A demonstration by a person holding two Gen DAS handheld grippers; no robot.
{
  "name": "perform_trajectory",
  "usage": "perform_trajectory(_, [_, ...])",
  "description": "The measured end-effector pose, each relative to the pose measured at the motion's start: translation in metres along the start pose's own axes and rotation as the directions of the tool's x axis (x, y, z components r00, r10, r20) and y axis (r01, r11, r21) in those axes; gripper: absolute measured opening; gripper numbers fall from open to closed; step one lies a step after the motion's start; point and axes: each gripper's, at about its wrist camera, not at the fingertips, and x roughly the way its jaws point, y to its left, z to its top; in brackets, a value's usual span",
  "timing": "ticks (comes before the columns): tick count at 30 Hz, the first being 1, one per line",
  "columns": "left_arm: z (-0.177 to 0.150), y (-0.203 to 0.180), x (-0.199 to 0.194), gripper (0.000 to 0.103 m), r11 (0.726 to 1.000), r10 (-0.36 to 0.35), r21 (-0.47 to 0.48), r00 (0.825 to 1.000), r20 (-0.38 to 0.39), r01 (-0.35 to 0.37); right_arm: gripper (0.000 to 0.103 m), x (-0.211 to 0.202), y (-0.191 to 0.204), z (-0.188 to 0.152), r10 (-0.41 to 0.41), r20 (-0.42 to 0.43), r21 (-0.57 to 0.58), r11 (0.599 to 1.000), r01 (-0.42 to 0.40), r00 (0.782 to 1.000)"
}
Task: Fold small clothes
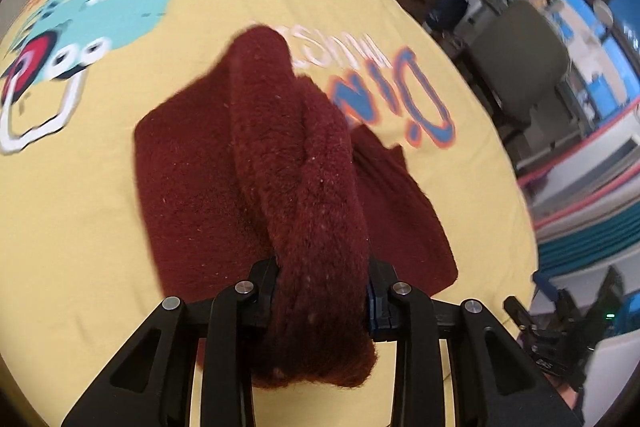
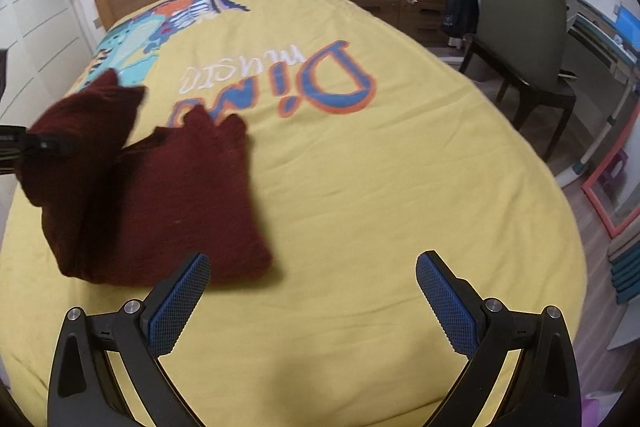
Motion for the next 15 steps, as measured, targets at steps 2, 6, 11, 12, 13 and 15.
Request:
perform_trajectory(2, [-0.003,-0.024,0.020,0.026,0.999,0.025,0.041,0.999,-0.020,-0.024,0.103,0.001,-0.008,-0.001,-0.005,-0.010,0.014,1.000,0.005,1.000])
perform_trajectory(6, [-0.014,-0.051,0.051,0.026,0.996,0.062,0.071,0.997,-0.043,-0.059,0.103,0.008,-0.022,-0.010,0.000,-0.040,0.052,0.999,0.002,0.999])
perform_trajectory(11, [-0.024,-0.063,0.080,0.031,0.982,0.163,0.107,0.983,-0.085,-0.154,0.103,0.020,-0.028,-0.022,0.009,-0.084,0.079,0.997,-0.002,0.996])
perform_trajectory(12, [-0.026,-0.060,0.082,0.032,0.982,0.172,0.097,0.981,-0.088,-0.163,0.103,0.021,-0.029,-0.025,0.010,-0.090,0.082,0.997,-0.003,0.996])
perform_trajectory(13, [-0.026,-0.060,0.085,0.037,0.982,0.177,0.088,0.980,-0.087,-0.170,0.103,0.022,-0.029,-0.026,0.012,-0.092,0.084,0.996,-0.004,0.996])
perform_trajectory(15, [-0.026,-0.057,0.086,0.044,0.981,0.185,0.074,0.979,-0.091,-0.178,0.103,0.022,-0.030,-0.029,0.013,-0.097,0.086,0.996,-0.005,0.995])
